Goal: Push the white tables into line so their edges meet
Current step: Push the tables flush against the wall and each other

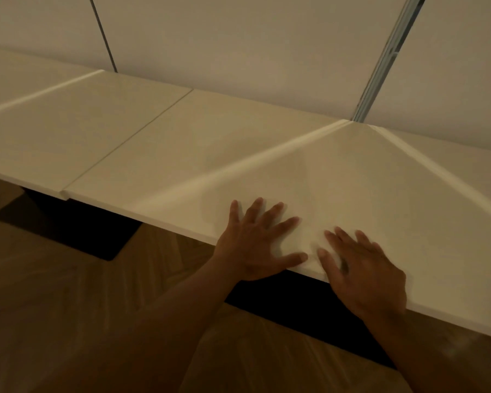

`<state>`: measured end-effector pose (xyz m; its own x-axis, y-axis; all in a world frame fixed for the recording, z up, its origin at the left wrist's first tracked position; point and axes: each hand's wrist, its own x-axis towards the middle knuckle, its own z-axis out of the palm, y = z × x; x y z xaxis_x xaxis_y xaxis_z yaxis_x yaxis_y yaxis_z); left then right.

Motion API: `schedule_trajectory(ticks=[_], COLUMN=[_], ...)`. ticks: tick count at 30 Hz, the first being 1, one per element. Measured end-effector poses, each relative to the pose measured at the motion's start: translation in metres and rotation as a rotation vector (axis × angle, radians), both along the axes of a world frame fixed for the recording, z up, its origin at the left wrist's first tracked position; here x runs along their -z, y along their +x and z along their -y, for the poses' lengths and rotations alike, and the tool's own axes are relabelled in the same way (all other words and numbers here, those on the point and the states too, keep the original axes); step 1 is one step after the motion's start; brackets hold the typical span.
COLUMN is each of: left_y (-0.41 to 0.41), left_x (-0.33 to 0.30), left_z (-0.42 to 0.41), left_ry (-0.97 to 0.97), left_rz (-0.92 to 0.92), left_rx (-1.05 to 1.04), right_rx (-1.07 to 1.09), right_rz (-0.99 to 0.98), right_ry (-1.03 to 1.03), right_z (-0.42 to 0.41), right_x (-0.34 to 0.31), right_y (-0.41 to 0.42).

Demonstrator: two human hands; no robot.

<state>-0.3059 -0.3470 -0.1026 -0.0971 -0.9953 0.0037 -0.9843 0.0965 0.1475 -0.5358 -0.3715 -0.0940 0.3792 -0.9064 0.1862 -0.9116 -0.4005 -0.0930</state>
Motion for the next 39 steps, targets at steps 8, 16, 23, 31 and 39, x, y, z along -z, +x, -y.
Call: schedule_trajectory(ticks=[8,16,23,31,39], left_y=[0.021,0.112,0.214,0.271,0.318], left_x=[-0.012,-0.011,-0.004,-0.006,-0.032], left_z=[-0.005,0.038,0.094,0.164,0.251], left_ry=[-0.139,-0.146,-0.095,-0.125,-0.163], left_rz=[0.047,0.002,-0.018,0.033,-0.01], left_rx=[-0.121,-0.235,-0.169,-0.12,-0.191], right_rx=[0.116,0.033,0.047,0.057,0.014], right_rz=[-0.007,-0.002,0.014,0.037,0.149], right_ry=[0.145,0.183,0.155,0.107,0.025], right_z=[-0.004,0.028,0.093,0.158,0.253], right_x=[0.001,-0.006,-0.006,0.005,-0.015], right_y=[0.073,0.15,0.271,0.347,0.394])
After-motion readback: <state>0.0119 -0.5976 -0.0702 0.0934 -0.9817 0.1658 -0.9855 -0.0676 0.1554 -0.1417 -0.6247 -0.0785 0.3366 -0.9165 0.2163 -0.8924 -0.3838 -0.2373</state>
